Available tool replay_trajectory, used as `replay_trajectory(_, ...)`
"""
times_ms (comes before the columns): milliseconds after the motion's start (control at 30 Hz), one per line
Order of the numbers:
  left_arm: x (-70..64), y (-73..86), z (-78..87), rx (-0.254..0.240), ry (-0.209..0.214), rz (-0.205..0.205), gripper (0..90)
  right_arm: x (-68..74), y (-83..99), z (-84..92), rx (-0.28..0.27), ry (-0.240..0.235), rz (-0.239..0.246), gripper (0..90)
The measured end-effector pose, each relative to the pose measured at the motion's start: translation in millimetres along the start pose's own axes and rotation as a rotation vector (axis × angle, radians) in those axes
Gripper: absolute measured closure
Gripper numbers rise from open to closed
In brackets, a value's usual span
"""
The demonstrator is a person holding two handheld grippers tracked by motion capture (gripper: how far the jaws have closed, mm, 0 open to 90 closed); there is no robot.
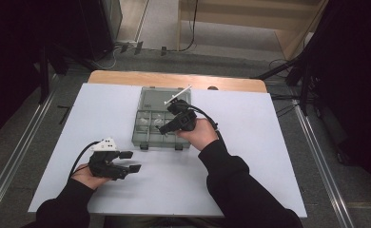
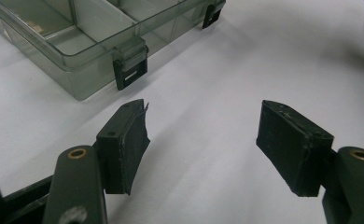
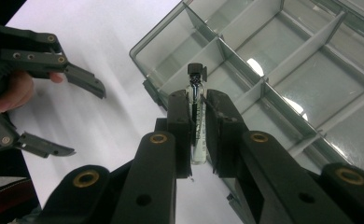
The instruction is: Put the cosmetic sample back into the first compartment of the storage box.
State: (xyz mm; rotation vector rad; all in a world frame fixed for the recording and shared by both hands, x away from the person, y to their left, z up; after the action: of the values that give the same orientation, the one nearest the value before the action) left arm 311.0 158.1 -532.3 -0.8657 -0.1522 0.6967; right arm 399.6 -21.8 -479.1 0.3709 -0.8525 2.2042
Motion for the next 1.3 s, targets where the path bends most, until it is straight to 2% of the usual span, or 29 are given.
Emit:
replay_trajectory(700, 1.0, -0.4, 1.5, -0.007, 0.002, 0.003, 32.7, -3.9, -28.2, -7.7, -0.001, 0.006, -0.04, 81.8)
replay_trajectory(1100, 0.4, -0.5, 2.1, -0.01, 0.003, 0.005, 32.7, -2.1, -47.3, -24.0, 0.02, 0.02, -0.033, 81.7)
replay_trajectory(1300, -0.4, -0.4, 1.6, -0.007, 0.009, 0.003, 32.7, -5.0, -54.2, -30.8, 0.021, 0.027, -0.049, 81.8)
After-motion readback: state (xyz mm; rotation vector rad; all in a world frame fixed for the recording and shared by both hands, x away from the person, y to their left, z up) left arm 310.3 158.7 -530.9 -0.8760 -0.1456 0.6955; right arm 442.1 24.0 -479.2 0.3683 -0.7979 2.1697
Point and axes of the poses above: each handheld gripper's, and its own axes: z roughly backward along the jaws, y roughly out of its underside, x roughly to its left, the point moved 7 cm from there along -z, roughly forward along the jaws, and after that the axes turned 9 degrees about -y, right-handed, at the moved point
